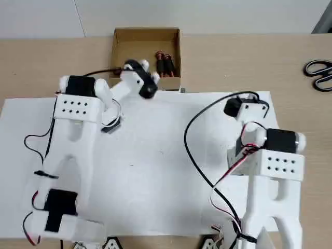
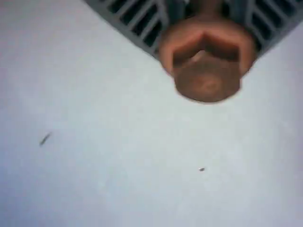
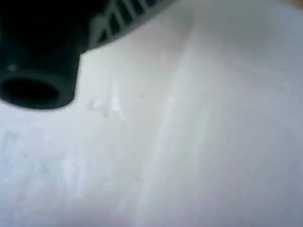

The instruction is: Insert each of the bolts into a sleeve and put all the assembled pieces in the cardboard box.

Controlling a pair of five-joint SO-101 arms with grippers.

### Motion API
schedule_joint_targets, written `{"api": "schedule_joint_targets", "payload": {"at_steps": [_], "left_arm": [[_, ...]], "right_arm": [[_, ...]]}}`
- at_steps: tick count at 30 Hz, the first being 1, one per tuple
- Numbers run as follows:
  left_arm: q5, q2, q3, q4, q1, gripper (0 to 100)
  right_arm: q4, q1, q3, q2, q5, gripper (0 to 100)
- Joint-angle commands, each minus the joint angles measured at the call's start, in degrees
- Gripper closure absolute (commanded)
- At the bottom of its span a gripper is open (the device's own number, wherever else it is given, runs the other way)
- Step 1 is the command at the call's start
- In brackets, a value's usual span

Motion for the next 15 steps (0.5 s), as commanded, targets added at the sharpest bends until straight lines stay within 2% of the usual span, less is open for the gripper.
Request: {"api": "schedule_joint_targets", "payload": {"at_steps": [1, 8, 15], "left_arm": [[13.36, -6.59, -2.33, 0.18, 1.49, 100], [26.81, -16.79, -2.15, 0.97, 4.31, 100], [52.48, -26.81, -1.89, 0.97, 6.51, 100]], "right_arm": [[0.57, -4.18, -5.36, -3.3, -2.81, 99.5], [-0.04, -14.9, -4.66, -18.59, -7.56, 99.6], [-2.33, -22.99, 3.6, -32.22, -13.63, 99.6]]}}
